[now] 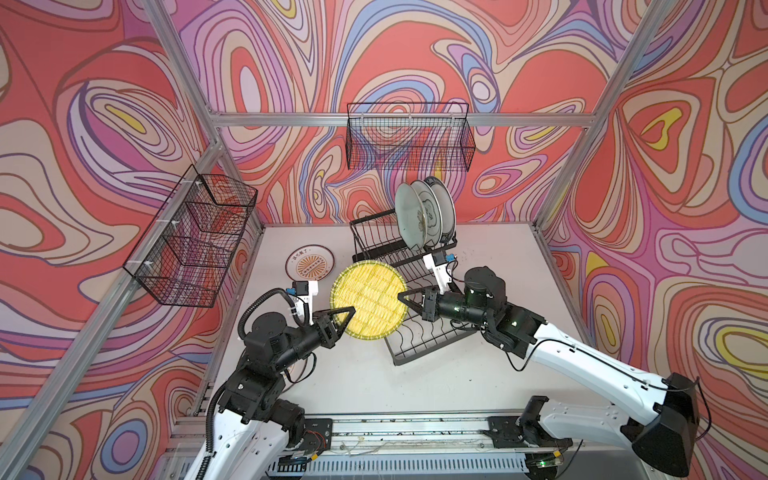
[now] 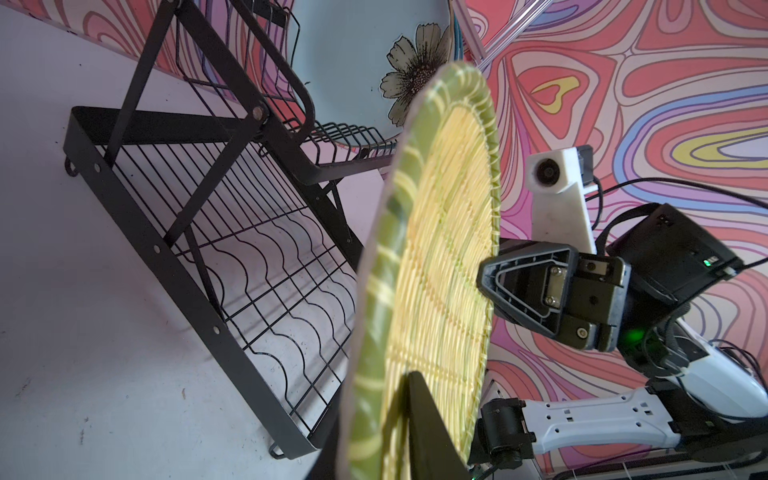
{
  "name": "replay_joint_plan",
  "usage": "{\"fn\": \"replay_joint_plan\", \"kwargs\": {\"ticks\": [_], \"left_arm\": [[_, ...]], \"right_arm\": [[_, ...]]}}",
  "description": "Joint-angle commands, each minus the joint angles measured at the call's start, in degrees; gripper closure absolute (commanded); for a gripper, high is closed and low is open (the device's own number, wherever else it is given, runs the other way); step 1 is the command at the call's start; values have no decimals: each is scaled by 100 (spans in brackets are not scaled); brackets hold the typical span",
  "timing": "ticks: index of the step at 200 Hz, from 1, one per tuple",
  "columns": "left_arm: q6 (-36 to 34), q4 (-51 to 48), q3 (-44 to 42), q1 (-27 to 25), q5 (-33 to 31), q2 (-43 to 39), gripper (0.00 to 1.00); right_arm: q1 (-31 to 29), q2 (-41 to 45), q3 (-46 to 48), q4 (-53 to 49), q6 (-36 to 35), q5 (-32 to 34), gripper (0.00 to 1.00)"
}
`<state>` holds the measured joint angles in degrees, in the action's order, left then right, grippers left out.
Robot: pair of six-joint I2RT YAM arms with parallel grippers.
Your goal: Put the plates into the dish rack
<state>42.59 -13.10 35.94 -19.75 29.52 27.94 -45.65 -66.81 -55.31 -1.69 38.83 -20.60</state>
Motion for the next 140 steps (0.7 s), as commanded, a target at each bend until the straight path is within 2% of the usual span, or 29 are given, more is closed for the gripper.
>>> {"fn": "replay_joint_plan", "kwargs": {"ticks": [1, 36, 73, 105, 124, 140], "left_arm": [[-6, 406, -92, 23, 40, -57, 87], [116, 683, -183, 17, 124, -43, 100], [233, 1017, -238, 19, 295, 25, 100], [499, 1632, -471, 24, 357, -49, 100], [508, 1647, -492, 21, 308, -76, 100], [496, 1620, -474, 23, 276, -86, 100]], "right_arm": [[5, 99, 5, 205, -51, 166, 100], [11, 102, 5, 316, -81, 96, 100], [7, 68, 4, 399, -103, -45, 87], [3, -67, -8, 506, -65, -236, 81], [8, -146, -6, 619, -23, -384, 73], [4, -183, 1, 724, 20, -474, 70]]}}
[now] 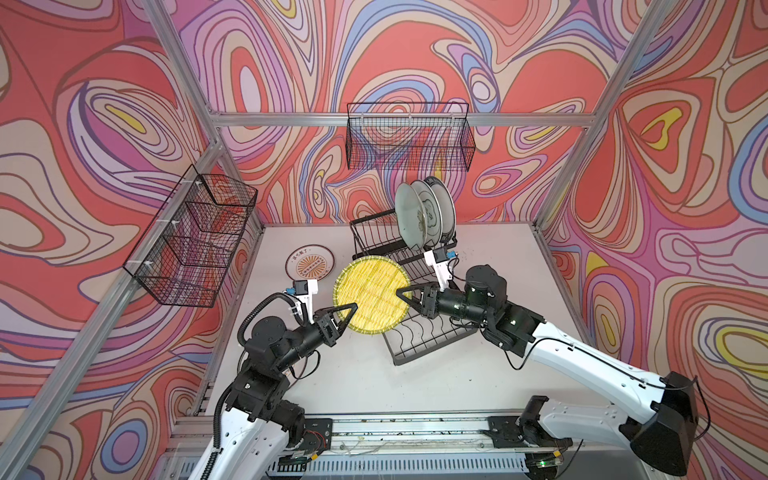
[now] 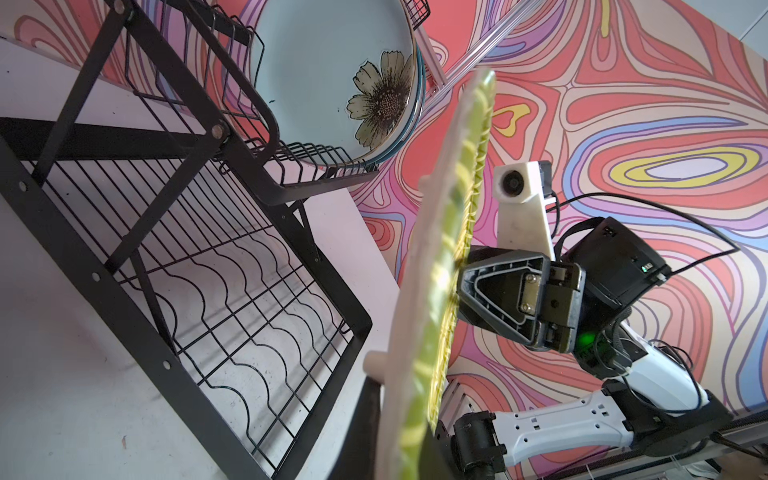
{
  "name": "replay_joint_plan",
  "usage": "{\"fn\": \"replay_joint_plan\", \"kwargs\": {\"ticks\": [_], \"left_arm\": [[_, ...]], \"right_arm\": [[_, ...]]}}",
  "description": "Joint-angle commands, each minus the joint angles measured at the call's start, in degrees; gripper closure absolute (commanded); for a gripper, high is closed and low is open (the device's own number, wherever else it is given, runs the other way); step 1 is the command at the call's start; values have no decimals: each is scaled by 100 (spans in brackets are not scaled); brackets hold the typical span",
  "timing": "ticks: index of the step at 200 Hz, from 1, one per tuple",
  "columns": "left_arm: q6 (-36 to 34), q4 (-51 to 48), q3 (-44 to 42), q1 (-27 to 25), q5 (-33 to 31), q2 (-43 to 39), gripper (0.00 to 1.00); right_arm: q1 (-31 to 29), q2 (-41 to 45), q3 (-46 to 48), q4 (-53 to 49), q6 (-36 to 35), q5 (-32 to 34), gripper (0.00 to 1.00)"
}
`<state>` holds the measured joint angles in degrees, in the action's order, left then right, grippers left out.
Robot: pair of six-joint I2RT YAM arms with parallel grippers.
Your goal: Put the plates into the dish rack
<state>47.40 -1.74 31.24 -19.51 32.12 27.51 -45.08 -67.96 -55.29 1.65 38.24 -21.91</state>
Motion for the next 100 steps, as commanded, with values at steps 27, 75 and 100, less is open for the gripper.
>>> {"fn": "replay_joint_plan", "kwargs": {"ticks": [27, 75, 100], "left_arm": [[10, 459, -4, -1, -13, -46, 100], [50, 490, -31, -4, -22, -16, 100], [61, 490, -39, -1, -17, -1, 100]], "right_arm": [[-48, -102, 0, 498, 102, -442, 70], [-62, -227, 22, 673, 179, -701, 74], [-67, -327, 27, 745, 237, -771, 80]]}}
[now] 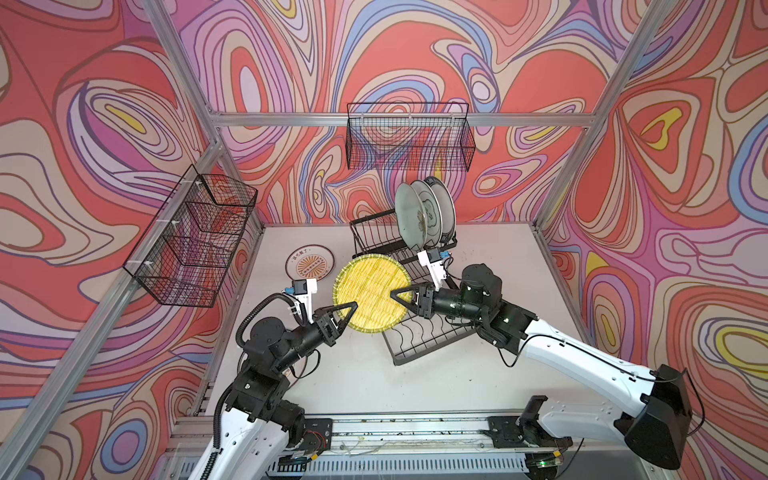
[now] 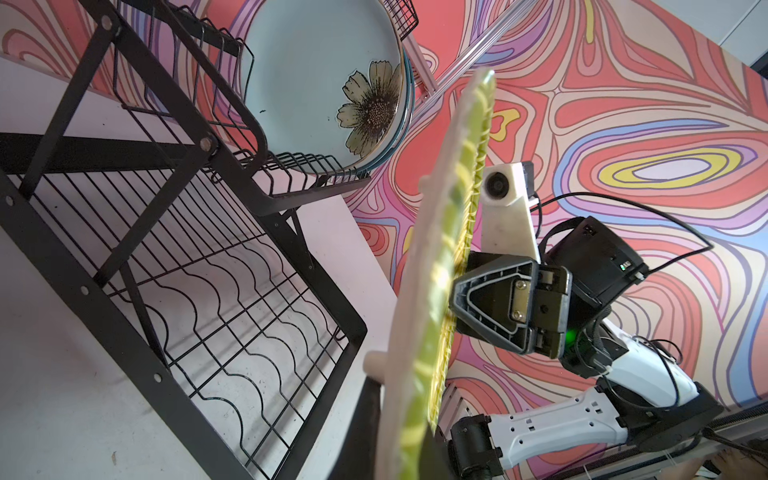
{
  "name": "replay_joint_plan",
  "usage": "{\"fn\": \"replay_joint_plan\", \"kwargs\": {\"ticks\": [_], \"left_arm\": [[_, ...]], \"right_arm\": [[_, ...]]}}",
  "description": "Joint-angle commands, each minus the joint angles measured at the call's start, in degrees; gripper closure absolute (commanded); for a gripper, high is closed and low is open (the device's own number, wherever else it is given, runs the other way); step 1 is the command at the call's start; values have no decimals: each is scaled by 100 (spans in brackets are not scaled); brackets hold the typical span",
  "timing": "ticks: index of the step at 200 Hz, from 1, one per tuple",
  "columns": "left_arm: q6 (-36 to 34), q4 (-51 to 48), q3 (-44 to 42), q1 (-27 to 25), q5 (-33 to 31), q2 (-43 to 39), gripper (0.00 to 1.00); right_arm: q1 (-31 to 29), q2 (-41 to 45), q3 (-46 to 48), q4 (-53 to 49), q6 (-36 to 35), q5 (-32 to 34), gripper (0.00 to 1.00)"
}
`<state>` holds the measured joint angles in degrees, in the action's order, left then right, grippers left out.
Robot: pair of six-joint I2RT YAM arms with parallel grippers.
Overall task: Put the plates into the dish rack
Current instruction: 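Carry the bamboo plate into the rack with the right gripper while the left draws back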
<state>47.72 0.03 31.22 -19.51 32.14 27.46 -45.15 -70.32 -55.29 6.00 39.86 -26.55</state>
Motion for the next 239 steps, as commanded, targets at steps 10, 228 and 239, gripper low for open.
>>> {"fn": "replay_joint_plan", "kwargs": {"ticks": [10, 228, 239], "left_arm": [[29, 298, -31, -2, -23, 5, 100], [-489, -1230, 391, -6, -685, -16, 43], [-534, -1347, 432, 0, -729, -5, 43]], "right_arm": [[-65, -96, 33, 327, 76, -310, 83], [-64, 889, -534, -1163, -1140, 2657, 100], [-65, 857, -656, -1225, -1301, 2808, 100]]}}
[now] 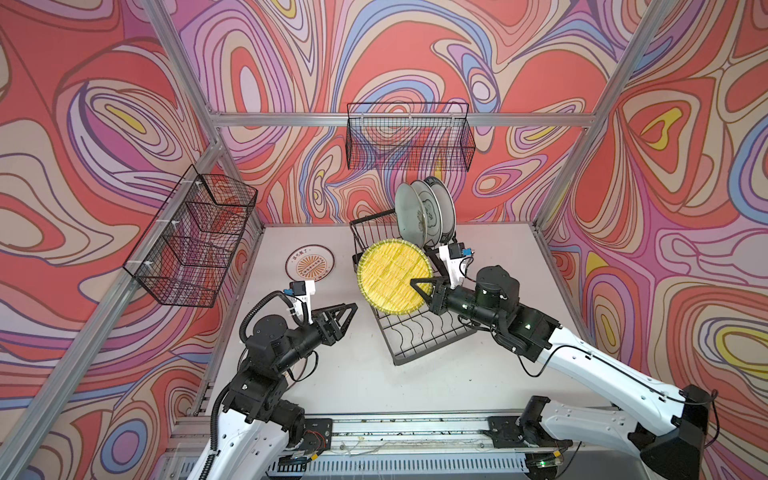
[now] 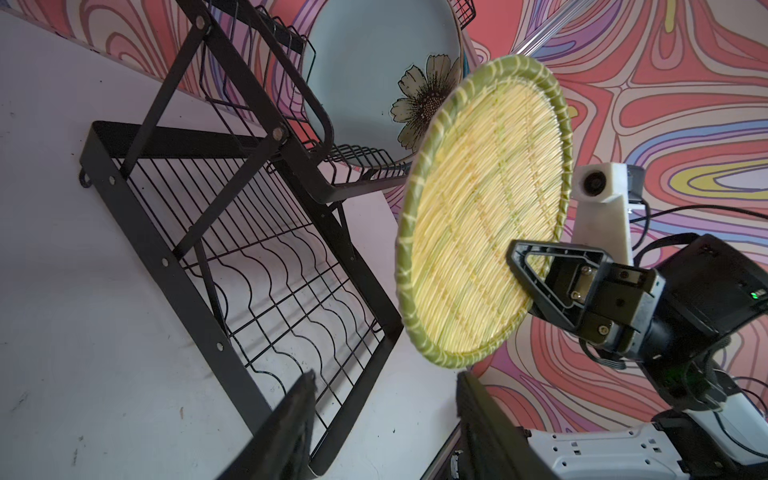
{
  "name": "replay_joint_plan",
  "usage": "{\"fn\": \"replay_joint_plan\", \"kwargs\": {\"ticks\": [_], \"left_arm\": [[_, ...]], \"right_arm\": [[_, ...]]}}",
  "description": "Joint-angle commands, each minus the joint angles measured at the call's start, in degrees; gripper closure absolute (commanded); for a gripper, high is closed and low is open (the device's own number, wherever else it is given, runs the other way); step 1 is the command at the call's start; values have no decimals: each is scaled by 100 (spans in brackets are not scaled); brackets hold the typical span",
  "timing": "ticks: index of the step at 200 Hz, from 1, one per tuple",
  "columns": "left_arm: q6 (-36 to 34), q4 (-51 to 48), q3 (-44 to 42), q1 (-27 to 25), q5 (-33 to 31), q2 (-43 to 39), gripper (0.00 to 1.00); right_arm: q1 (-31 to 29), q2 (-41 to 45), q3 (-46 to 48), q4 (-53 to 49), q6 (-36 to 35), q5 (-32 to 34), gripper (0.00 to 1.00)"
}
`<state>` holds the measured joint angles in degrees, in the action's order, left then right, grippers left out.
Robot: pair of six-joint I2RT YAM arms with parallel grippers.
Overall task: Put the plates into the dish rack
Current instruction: 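Carry the bamboo plate into the rack with the right gripper while the left draws back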
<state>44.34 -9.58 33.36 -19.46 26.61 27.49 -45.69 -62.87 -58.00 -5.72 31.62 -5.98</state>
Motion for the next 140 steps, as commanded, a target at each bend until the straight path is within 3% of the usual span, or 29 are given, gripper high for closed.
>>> {"fn": "replay_joint_plan", "kwargs": {"ticks": [1, 108, 140], "left_arm": [[-196, -399, 221, -5, -184, -7, 43], [-369, -1383, 538, -16, -1121, -110, 50], [-413, -1964, 671, -40, -1891, -124, 52]], "right_arm": [[-10, 105, -404, -57, -492, 762, 100], [-10, -750, -1726, -354, -1568, 1427, 100], [-4, -1113, -2077, -348, -1740, 1655, 100]]}}
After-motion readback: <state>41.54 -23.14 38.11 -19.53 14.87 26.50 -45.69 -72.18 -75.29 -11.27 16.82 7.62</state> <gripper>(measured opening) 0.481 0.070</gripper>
